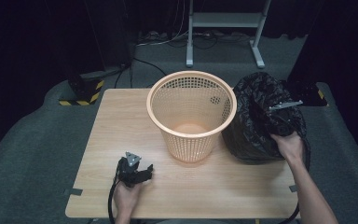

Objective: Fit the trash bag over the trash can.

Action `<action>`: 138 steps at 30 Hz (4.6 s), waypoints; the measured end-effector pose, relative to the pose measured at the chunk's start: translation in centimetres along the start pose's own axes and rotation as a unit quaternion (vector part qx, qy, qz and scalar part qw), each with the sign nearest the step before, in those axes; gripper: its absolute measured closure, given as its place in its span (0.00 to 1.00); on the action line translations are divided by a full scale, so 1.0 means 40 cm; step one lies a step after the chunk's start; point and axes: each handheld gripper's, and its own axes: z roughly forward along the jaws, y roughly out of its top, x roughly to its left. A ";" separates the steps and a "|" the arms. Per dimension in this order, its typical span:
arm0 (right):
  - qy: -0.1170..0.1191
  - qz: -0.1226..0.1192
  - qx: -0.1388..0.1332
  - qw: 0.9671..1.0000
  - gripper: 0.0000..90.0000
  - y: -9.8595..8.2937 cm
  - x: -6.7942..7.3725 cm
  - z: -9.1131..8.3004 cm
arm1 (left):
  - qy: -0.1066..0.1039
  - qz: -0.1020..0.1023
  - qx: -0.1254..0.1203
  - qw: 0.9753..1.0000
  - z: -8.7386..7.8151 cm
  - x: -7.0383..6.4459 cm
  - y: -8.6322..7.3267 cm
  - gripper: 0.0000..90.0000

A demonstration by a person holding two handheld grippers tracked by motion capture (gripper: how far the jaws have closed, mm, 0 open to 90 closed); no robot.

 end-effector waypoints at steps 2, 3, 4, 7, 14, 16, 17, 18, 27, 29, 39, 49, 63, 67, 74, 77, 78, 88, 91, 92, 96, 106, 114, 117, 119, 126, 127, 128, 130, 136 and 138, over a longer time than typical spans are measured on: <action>0.001 -0.001 -0.002 1.000 0.98 -0.001 0.001 -0.010 | 0.000 0.000 0.000 1.000 0.000 0.000 0.000 0.26; 0.001 -0.002 -0.001 1.000 0.98 -0.001 0.001 -0.014 | 0.000 0.000 0.000 1.000 0.000 0.000 0.000 0.26; 0.001 -0.004 -0.003 1.000 0.98 -0.001 0.002 -0.020 | 0.000 0.000 0.000 1.000 0.000 0.000 0.000 0.26; 0.001 -0.005 -0.006 1.000 0.98 -0.001 0.004 -0.037 | 0.000 0.000 0.000 1.000 0.000 0.000 0.000 0.26; -0.002 -0.016 -0.006 1.000 0.98 0.002 0.012 -0.077 | 0.000 0.000 0.000 1.000 0.000 0.000 0.000 0.26; -0.002 -0.018 -0.007 1.000 0.98 0.003 0.015 -0.089 | 0.000 0.000 0.000 1.000 0.000 0.000 0.000 0.26; -0.003 -0.020 -0.007 1.000 0.98 0.004 0.016 -0.096 | 0.000 0.000 0.000 1.000 0.000 0.000 0.000 0.26; -0.003 -0.021 -0.008 1.000 0.98 0.005 0.017 -0.101 | 0.000 0.000 0.000 1.000 0.000 0.000 0.000 0.26; -0.001 -0.027 -0.013 1.000 0.98 0.006 0.024 -0.151 | 0.000 0.000 0.000 1.000 0.000 0.000 0.000 0.26; -0.001 -0.027 -0.015 1.000 0.98 0.005 0.024 -0.160 | 0.000 0.000 0.000 1.000 0.000 0.000 0.000 0.26; 0.001 -0.035 -0.023 0.999 0.98 0.009 0.030 -0.214 | 0.000 -0.001 0.000 1.000 0.000 0.000 0.000 0.26; 0.006 -0.040 -0.029 0.999 0.98 0.018 0.040 -0.265 | 0.000 -0.001 -0.001 1.000 0.000 0.000 0.000 0.26; 0.025 -0.050 -0.034 0.998 0.98 0.040 0.050 -0.340 | 0.000 -0.001 -0.001 1.000 0.000 0.000 0.000 0.26; 0.028 -0.051 -0.038 0.998 0.98 0.049 0.052 -0.359 | 0.000 -0.001 -0.001 1.000 0.000 0.000 0.000 0.26; 0.036 -0.056 -0.052 0.996 0.98 0.065 0.059 -0.394 | 0.000 -0.001 -0.001 1.000 0.000 0.000 0.000 0.26; 0.037 -0.060 -0.056 0.996 0.98 0.073 0.064 -0.408 | 0.000 -0.001 -0.001 1.000 0.000 0.000 0.000 0.26; 0.038 -0.062 -0.057 0.996 0.98 0.076 0.066 -0.412 | 0.000 -0.001 -0.001 1.000 0.000 0.000 0.000 0.26; 0.047 -0.072 -0.069 0.994 0.98 0.106 0.082 -0.441 | 0.000 -0.002 -0.001 1.000 0.000 0.000 0.000 0.26; 0.047 -0.075 -0.071 0.994 0.98 0.114 0.088 -0.451 | 0.000 -0.002 -0.001 1.000 0.000 0.000 0.000 0.26; 0.048 -0.077 -0.072 0.993 0.98 0.117 0.090 -0.453 | 0.000 -0.002 -0.001 1.000 0.000 0.000 0.000 0.26; 0.057 -0.080 -0.080 0.992 0.98 0.128 0.098 -0.465 | 0.000 -0.002 0.000 1.000 0.000 0.000 0.000 0.26; 0.071 -0.096 -0.081 0.990 0.98 0.161 0.131 -0.456 | 0.000 -0.002 0.000 1.000 0.000 0.000 0.000 0.26; 0.083 -0.105 -0.081 0.988 0.98 0.195 0.160 -0.438 | 0.000 -0.002 0.000 1.000 0.000 0.000 0.000 0.26; 0.086 -0.110 -0.081 0.987 0.98 0.204 0.169 -0.430 | 0.000 -0.002 0.000 1.000 0.000 0.000 0.000 0.26; 0.088 -0.112 -0.080 0.987 0.98 0.211 0.176 -0.426 | 0.000 -0.002 0.000 1.000 0.000 0.000 0.000 0.26; 0.096 -0.120 -0.082 0.985 0.98 0.235 0.200 -0.414 | 0.000 -0.002 0.000 1.000 0.000 0.000 0.000 0.26; 0.098 -0.121 -0.081 0.984 0.98 0.239 0.203 -0.412 | 0.000 -0.002 0.000 1.000 0.000 0.000 0.000 0.26; 0.100 -0.122 -0.082 0.984 0.98 0.243 0.207 -0.409 | 0.000 -0.002 -0.001 1.000 0.000 0.000 0.000 0.26; 0.103 -0.124 -0.081 0.984 0.98 0.250 0.214 -0.404 | 0.000 -0.002 -0.001 1.000 0.000 0.000 0.000 0.26; 0.112 -0.131 -0.079 0.982 0.99 0.271 0.237 -0.393 | 0.000 -0.002 -0.001 1.000 0.000 0.000 0.000 0.26; 0.114 -0.135 -0.080 0.981 0.98 0.280 0.245 -0.389 | 0.000 -0.002 -0.001 1.000 0.000 0.000 0.000 0.26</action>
